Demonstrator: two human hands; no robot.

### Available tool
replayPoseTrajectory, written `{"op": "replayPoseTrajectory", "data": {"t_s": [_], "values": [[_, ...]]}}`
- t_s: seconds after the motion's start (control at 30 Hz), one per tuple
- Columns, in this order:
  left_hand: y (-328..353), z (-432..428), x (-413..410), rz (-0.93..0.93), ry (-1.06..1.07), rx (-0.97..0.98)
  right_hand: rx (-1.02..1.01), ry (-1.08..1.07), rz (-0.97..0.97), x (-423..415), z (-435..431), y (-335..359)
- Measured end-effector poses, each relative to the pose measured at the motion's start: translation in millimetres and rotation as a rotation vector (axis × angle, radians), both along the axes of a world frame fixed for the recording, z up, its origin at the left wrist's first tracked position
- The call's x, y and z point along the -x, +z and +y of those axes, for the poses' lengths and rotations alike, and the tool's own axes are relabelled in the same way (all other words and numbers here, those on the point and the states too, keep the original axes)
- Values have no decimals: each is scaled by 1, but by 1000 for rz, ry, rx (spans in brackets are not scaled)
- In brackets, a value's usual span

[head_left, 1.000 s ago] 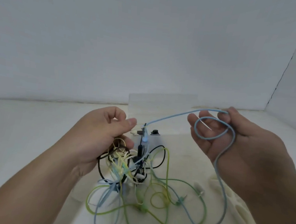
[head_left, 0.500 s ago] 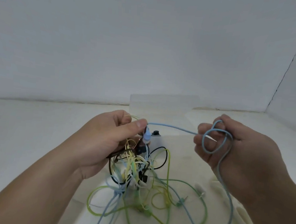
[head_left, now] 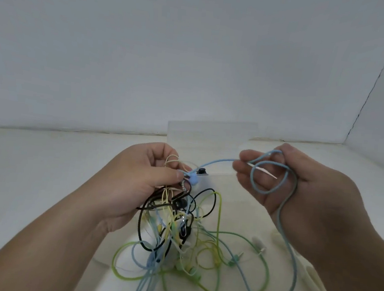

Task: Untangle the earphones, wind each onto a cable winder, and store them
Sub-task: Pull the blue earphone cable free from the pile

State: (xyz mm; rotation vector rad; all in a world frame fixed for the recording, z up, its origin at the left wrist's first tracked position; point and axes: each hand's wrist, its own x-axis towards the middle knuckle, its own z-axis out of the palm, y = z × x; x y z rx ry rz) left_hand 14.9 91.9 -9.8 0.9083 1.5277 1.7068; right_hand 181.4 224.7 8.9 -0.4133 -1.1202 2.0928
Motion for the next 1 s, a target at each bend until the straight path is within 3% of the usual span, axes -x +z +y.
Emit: {"op": "replayPoseTrajectory", "data": {"t_s": [0.23, 0.4, 0.5, 0.63, 0.73, 0.8, 0.93, 1.0], "values": [[-1, 0, 2, 74, 88, 15, 122, -143, 98, -3, 14, -3], [1, 2, 0, 172, 154, 89, 88, -246, -79, -3, 16, -6], [-1, 3, 0, 167, 203, 97, -72, -253, -343, -5, 17, -11], [0, 3, 0, 127, 221, 72, -514, -56, -616, -2, 8, -19], [1, 2, -2, 107, 206, 36, -724, 146, -708, -1, 0, -24], [2, 3, -1, 105, 236, 12, -881, 170, -781, -3, 1, -23], [1, 4, 3, 101, 319, -23, -1002, 240, -837, -8, 0, -15], [0, 4, 5, 126, 347, -28, -1049, 171, -828, -7, -2, -15]]}}
